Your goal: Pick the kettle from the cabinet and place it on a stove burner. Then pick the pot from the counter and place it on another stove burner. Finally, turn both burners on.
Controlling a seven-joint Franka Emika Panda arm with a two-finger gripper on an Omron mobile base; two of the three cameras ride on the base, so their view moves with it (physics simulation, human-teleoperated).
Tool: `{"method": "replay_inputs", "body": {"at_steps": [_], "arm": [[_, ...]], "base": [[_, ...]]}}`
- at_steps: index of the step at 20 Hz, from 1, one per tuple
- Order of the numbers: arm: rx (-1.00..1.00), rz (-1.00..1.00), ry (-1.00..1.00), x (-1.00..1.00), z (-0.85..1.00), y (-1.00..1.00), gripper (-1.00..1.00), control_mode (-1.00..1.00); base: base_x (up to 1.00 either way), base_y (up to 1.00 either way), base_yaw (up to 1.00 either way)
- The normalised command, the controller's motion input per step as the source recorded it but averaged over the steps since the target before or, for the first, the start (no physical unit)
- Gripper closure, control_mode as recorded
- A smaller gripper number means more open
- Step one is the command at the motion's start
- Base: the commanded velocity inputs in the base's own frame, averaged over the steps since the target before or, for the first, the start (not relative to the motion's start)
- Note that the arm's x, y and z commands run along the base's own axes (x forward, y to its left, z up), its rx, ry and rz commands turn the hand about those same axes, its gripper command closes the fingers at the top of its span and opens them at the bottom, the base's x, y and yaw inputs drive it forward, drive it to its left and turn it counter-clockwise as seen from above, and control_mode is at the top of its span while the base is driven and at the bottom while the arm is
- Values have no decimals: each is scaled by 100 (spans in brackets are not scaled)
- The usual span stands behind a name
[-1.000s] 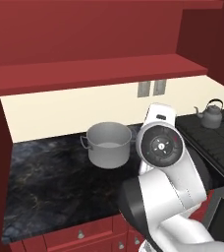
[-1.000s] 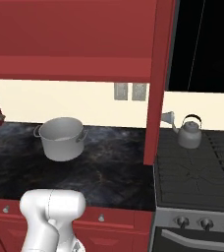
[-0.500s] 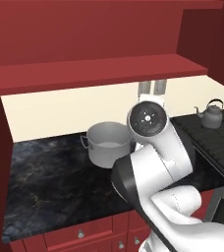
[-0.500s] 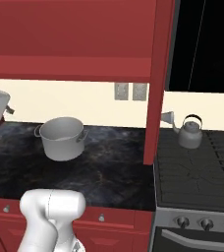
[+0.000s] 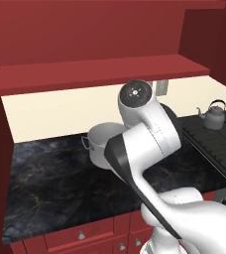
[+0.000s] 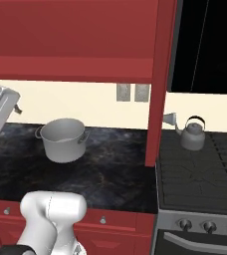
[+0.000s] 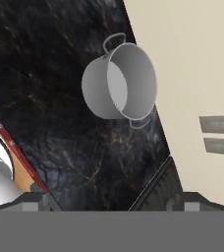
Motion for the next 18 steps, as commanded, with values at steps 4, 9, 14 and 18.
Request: {"method": "replay_inputs", "body": {"at_steps": [4, 9, 14, 18], "arm": [[0, 0, 16, 20, -25, 14, -100, -100], [0, 0, 13, 4, -25, 4, -100, -100], [0, 0, 8, 9, -32, 0, -100, -100], [0, 0, 5, 19, -30, 0, -100, -100]], "base": [[0, 0, 0], [0, 0, 0], [0, 0, 0], [0, 0, 0]]}}
